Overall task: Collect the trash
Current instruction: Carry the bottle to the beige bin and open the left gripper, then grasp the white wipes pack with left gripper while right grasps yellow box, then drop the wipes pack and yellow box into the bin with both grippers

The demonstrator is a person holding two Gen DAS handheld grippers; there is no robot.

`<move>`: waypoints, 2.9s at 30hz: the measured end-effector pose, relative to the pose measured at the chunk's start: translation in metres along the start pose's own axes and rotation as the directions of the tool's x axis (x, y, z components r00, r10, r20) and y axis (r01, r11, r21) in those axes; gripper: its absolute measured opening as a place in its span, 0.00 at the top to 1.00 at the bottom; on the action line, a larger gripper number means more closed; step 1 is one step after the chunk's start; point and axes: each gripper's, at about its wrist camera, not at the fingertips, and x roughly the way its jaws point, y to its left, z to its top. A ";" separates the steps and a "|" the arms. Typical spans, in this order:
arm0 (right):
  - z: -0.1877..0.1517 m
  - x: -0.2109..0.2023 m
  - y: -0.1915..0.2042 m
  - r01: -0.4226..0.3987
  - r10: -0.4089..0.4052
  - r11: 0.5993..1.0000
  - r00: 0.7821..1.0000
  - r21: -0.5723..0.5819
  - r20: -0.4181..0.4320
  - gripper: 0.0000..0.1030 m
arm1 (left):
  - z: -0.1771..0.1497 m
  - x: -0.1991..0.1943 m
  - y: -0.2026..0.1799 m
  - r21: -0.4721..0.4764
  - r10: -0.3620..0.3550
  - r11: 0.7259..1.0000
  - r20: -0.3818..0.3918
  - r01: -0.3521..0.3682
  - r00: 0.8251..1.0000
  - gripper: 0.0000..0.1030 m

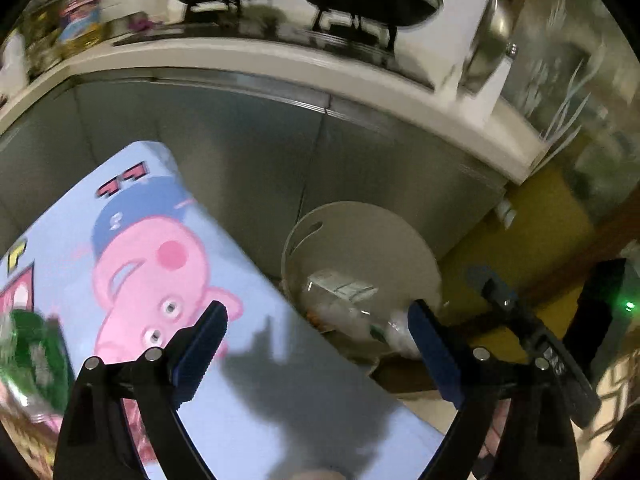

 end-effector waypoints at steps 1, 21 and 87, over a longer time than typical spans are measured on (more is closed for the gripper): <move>0.001 -0.006 0.010 -0.013 0.013 1.000 1.000 -0.022 0.017 0.44 | -0.006 -0.011 0.008 -0.019 -0.006 1.000 0.017 0.007 1.000 0.11; -0.105 0.073 0.173 -0.373 0.315 0.926 0.848 -0.057 -0.427 0.33 | -0.256 -0.236 0.276 -0.540 0.437 0.766 0.041 -0.348 0.899 0.12; -0.204 0.006 0.224 -0.517 0.326 0.801 0.800 -0.302 -0.504 0.43 | -0.231 -0.173 0.175 -0.314 0.200 0.934 0.064 -0.171 0.978 0.69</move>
